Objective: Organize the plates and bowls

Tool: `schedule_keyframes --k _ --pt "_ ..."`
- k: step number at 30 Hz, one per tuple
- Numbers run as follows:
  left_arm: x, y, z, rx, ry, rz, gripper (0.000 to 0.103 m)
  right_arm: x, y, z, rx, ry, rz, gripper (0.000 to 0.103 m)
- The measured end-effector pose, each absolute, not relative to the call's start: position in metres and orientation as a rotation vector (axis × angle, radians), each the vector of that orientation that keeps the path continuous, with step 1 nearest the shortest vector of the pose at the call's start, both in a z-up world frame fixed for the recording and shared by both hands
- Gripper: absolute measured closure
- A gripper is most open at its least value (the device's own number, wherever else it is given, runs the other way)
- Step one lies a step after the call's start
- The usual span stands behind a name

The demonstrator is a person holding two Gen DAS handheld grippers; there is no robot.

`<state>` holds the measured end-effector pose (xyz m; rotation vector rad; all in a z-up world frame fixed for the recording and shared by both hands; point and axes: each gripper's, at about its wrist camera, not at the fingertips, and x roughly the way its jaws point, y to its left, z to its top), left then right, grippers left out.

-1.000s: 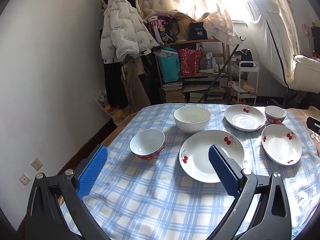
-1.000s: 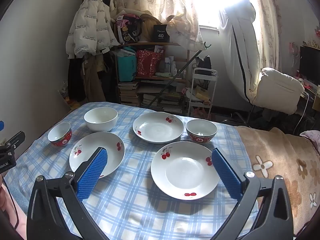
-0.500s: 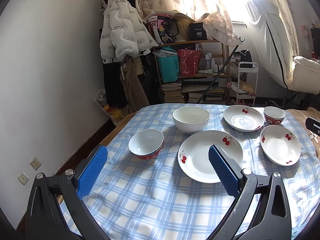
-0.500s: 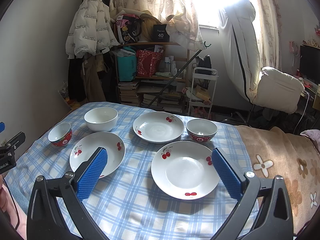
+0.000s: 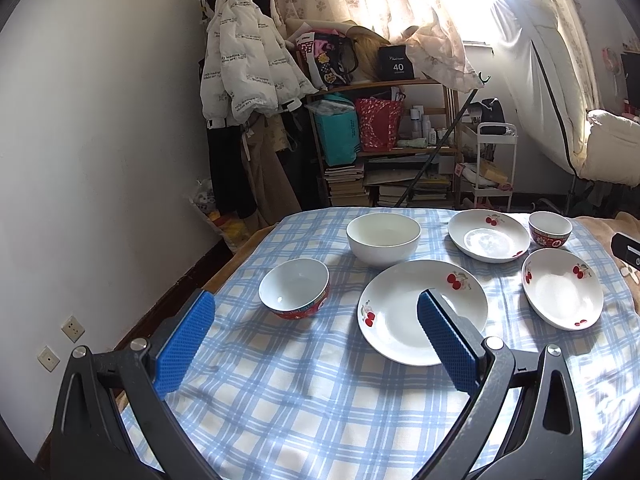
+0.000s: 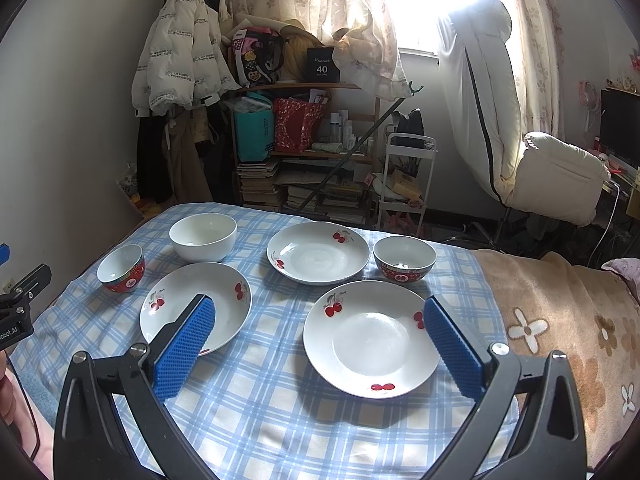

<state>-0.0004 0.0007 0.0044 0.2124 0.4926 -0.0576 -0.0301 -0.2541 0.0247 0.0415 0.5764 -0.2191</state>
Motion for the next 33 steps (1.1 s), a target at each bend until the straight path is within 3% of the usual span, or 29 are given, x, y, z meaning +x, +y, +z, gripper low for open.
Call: schedule_keyframes --k 33 --pt "-0.001 0.0015 0.0043 0.22 0.487 -0.061 0.003 -0.0294 -0.2538 0.0238 0.051 0.582 -0.218 0.0"
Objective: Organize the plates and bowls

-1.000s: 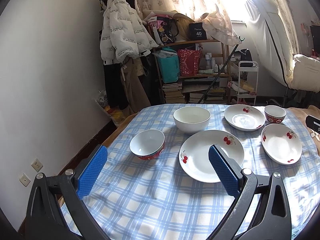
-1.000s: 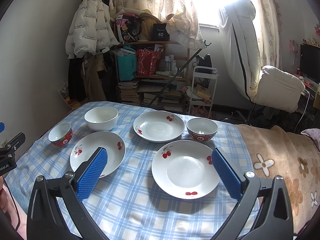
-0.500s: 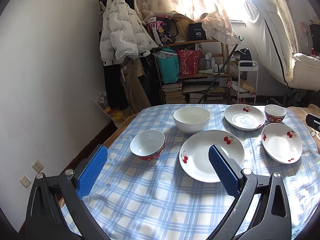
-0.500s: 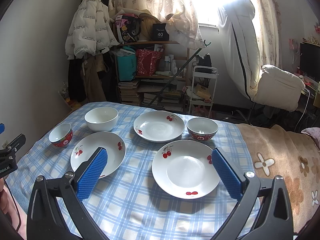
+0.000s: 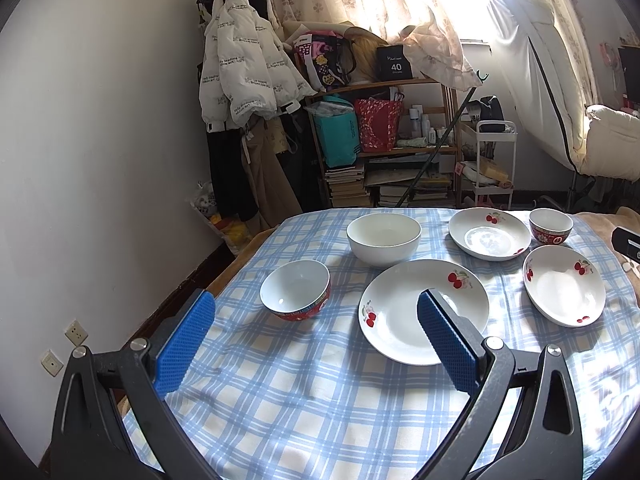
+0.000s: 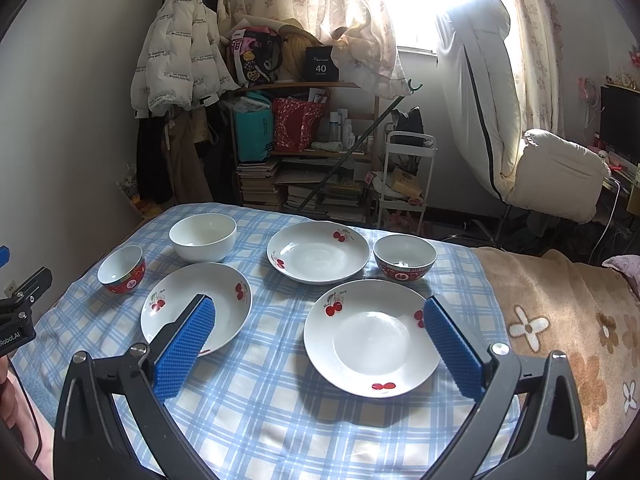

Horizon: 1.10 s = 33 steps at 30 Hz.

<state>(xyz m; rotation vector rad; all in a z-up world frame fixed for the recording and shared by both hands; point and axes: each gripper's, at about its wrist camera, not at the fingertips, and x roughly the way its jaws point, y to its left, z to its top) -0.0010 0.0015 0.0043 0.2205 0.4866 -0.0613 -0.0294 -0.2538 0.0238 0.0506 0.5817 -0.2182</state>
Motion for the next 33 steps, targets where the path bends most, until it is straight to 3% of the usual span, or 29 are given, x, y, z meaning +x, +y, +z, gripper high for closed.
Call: schedule_keyframes --k 33 --pt "0.03 0.0 -0.005 0.232 0.571 -0.083 0.003 -0.01 -0.25 0.032 0.021 0.583 -0.181 0.0"
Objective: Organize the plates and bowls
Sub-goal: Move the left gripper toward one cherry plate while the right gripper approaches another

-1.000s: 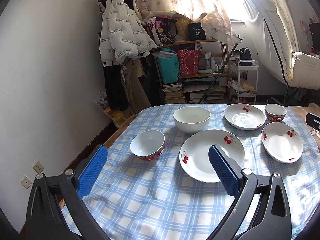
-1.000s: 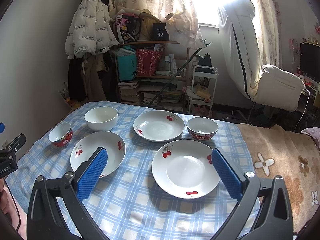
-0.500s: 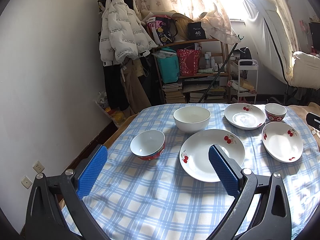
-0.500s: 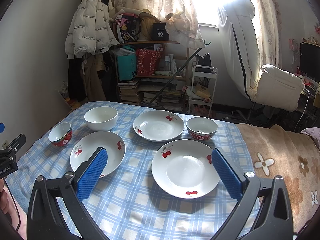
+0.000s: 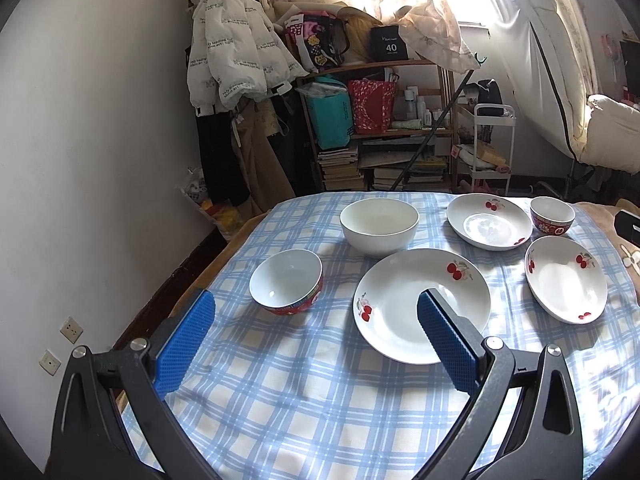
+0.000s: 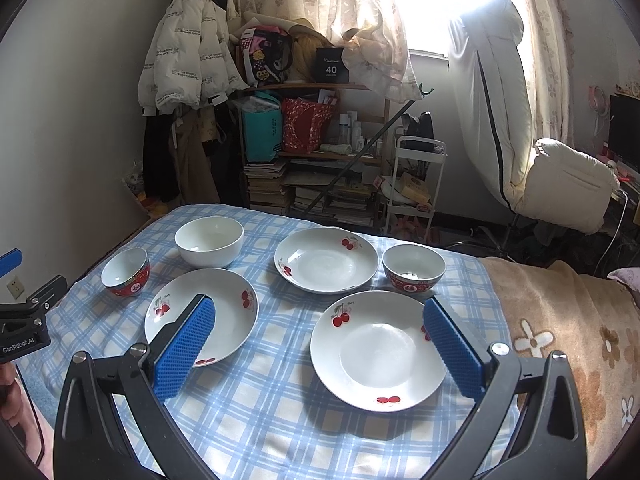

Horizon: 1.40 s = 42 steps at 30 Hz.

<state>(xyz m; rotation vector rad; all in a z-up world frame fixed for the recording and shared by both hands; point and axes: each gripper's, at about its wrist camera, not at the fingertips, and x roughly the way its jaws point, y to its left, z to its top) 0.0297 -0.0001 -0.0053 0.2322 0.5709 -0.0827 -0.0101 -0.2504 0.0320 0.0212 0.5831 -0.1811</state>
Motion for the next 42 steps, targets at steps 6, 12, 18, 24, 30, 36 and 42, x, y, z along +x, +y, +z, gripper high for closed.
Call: schedule_keyframes --k 6,12,18,24,30,36,42 --pt "0.056 -0.005 -0.004 0.215 0.643 -0.103 0.003 0.013 -0.25 0.037 0.018 0.611 -0.141 0.0" --pt "0.078 -0.008 -0.012 0.236 0.714 -0.086 0.003 0.04 -0.249 0.042 -0.002 0.629 -0.128 0.0" --pt "0.104 -0.012 -0.011 0.187 0.786 -0.081 0.003 0.071 -0.242 0.043 0.01 0.649 -0.076 0.0" --pt "0.131 -0.018 -0.019 0.157 0.829 -0.077 0.003 0.096 -0.232 0.033 -0.019 0.668 -0.053 0.0" --pt "0.155 -0.021 -0.046 0.164 0.898 -0.088 0.003 0.118 -0.228 0.01 0.013 0.728 -0.019 0.0" --pt "0.171 -0.017 -0.075 0.142 0.981 -0.1 0.003 0.142 -0.222 -0.018 -0.002 0.801 0.0 0.0" --pt "0.175 -0.014 -0.097 0.131 1.031 -0.102 0.003 0.161 -0.221 -0.046 0.006 0.883 0.028 0.004"
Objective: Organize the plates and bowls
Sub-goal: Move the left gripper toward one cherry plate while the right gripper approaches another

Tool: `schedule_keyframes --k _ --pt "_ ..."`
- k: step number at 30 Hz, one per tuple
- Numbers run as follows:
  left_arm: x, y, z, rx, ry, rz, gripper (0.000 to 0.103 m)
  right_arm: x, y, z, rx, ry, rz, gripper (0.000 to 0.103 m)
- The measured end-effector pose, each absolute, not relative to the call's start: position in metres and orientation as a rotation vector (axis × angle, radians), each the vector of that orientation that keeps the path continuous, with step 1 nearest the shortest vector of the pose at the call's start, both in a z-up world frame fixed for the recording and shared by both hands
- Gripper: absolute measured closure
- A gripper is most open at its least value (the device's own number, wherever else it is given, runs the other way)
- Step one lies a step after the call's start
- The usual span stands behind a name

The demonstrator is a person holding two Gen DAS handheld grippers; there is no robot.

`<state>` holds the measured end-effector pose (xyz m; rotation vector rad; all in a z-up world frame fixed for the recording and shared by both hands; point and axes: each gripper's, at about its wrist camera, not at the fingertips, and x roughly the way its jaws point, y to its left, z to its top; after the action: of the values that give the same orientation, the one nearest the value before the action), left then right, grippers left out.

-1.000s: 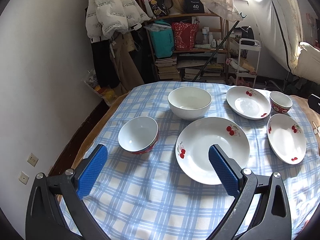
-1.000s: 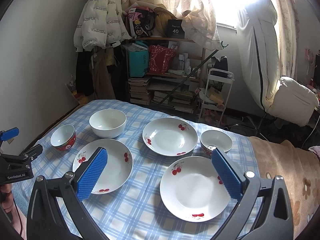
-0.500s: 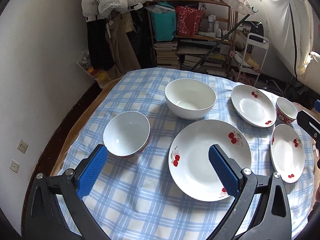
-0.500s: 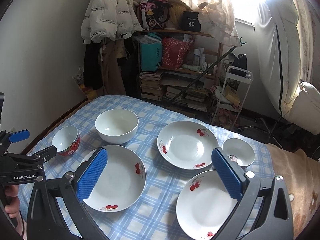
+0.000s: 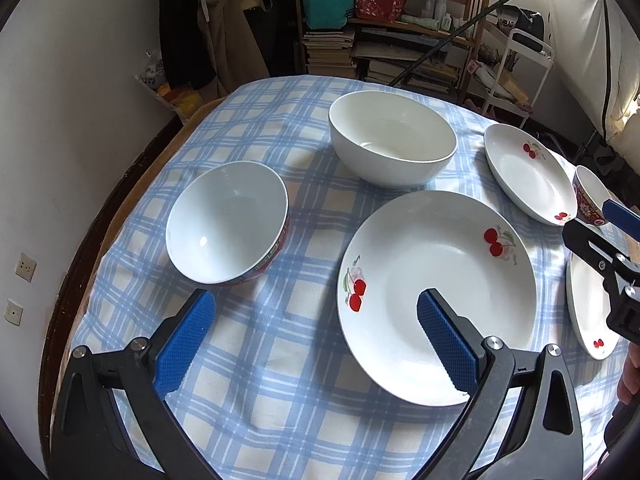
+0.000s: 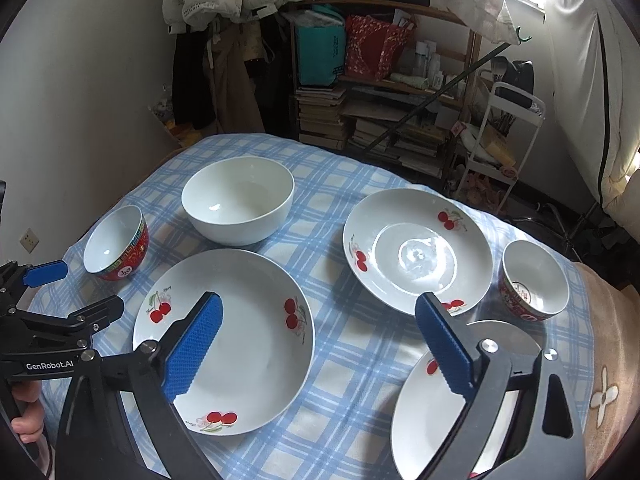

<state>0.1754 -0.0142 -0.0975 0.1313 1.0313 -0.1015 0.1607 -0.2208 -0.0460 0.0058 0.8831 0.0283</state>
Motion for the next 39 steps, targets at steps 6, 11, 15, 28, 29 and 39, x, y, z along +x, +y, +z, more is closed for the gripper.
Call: schedule_keyframes --k 6,11,15,28,29,39 --pt "0.18 -0.011 -0.116 0.134 1.082 -0.101 0.003 0.173 -0.217 -0.075 0.003 0.956 0.055 0.011" --pt "0.188 -0.01 -0.124 0.105 1.116 -0.107 0.003 0.179 -0.216 -0.092 0.017 0.992 0.06 0.011" --pt "0.192 -0.009 -0.132 0.092 1.149 -0.097 0.003 0.181 -0.216 -0.101 0.01 1.01 0.058 0.011" --pt "0.201 -0.007 -0.149 0.053 1.225 -0.109 0.003 0.187 -0.219 -0.116 0.018 1.036 0.044 0.011" --pt "0.201 -0.006 -0.151 0.047 1.233 -0.116 0.003 0.187 -0.219 -0.117 0.017 1.038 0.043 0.011" --pt "0.215 -0.005 -0.165 -0.041 1.286 -0.18 0.034 0.196 -0.222 -0.127 0.058 1.1 0.063 0.042"
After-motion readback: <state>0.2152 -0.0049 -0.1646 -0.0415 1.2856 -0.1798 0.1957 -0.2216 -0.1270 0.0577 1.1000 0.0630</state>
